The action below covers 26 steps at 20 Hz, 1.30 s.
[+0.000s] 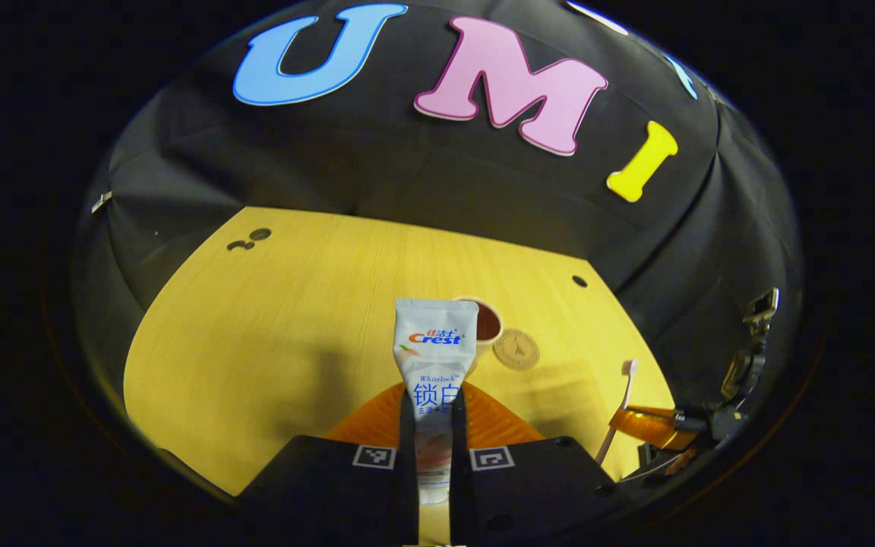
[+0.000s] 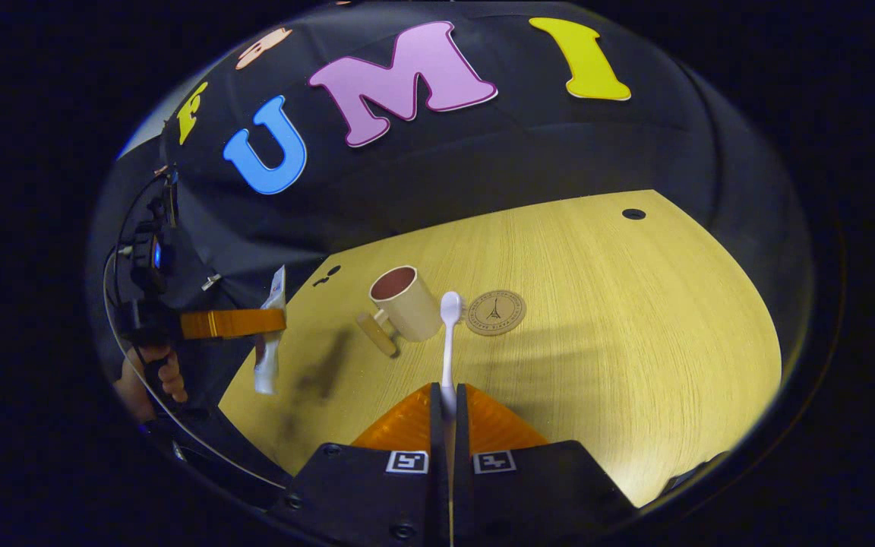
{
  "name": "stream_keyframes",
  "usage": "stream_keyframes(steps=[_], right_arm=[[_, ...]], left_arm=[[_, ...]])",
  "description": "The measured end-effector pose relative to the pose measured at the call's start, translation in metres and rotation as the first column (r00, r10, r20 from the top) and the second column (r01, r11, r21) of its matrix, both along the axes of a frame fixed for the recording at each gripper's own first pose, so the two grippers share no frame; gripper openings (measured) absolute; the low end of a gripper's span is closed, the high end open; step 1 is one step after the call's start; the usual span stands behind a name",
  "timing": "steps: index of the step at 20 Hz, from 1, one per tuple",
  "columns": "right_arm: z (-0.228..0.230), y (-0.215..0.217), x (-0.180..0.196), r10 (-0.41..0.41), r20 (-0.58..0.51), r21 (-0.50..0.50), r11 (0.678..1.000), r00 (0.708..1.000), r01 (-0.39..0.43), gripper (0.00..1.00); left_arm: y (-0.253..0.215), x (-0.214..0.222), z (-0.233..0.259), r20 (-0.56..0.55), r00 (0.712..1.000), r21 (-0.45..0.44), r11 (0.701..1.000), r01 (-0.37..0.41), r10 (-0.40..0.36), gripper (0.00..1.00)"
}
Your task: Put the toothbrush and toothpaste on the desktop into the cup, then pick up the cup and place it on the coaster on the desktop.
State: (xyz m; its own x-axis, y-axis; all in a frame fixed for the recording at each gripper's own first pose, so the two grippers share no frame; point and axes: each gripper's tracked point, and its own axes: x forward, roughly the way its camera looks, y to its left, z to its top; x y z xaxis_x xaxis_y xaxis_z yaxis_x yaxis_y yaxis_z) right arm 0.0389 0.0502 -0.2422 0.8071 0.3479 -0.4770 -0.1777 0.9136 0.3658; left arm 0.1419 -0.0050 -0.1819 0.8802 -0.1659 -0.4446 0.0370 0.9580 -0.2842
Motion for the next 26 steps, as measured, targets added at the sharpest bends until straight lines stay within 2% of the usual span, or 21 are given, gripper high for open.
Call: stream_keyframes(steps=[5, 10, 15, 20, 25, 26], right_arm=[[-0.002, -0.01, 0.007, 0.019, 0.038, 0.01, 1.0, 0.999, -0.02, 0.07], [-0.007, -0.012, 0.025, 0.029, 0.099, 0.044, 0.998, 0.995, -0.034, 0.07], [-0.01, -0.018, 0.046, 0.02, 0.175, 0.076, 0.997, 0.984, -0.034, 0.07], [-0.009, -0.008, 0.062, 0.015, 0.234, 0.122, 0.992, 0.972, -0.045, 0.07], [0.003, 0.001, 0.078, -0.017, 0.283, 0.178, 0.983, 0.959, -0.036, 0.06], [0.008, 0.002, 0.082, -0.028, 0.295, 0.197, 0.98, 0.955, -0.032, 0.06]], left_arm=[[-0.025, 0.072, 0.047, 0.189, 0.982, -0.045, 0.999, 0.011, -0.002, 0.21], [-0.041, 0.126, 0.048, 0.324, 0.946, -0.118, 0.993, 0.023, 0.017, 0.21], [-0.047, 0.155, 0.043, 0.455, 0.89, -0.073, 0.997, 0.007, 0.027, 0.21], [-0.048, 0.168, 0.014, 0.497, 0.867, -0.018, 1.0, -0.017, 0.024, 0.21], [-0.044, 0.169, -0.013, 0.468, 0.882, -0.026, 0.999, -0.047, 0.054, 0.24], [-0.045, 0.167, -0.016, 0.463, 0.885, -0.036, 0.998, -0.044, 0.056, 0.31]])
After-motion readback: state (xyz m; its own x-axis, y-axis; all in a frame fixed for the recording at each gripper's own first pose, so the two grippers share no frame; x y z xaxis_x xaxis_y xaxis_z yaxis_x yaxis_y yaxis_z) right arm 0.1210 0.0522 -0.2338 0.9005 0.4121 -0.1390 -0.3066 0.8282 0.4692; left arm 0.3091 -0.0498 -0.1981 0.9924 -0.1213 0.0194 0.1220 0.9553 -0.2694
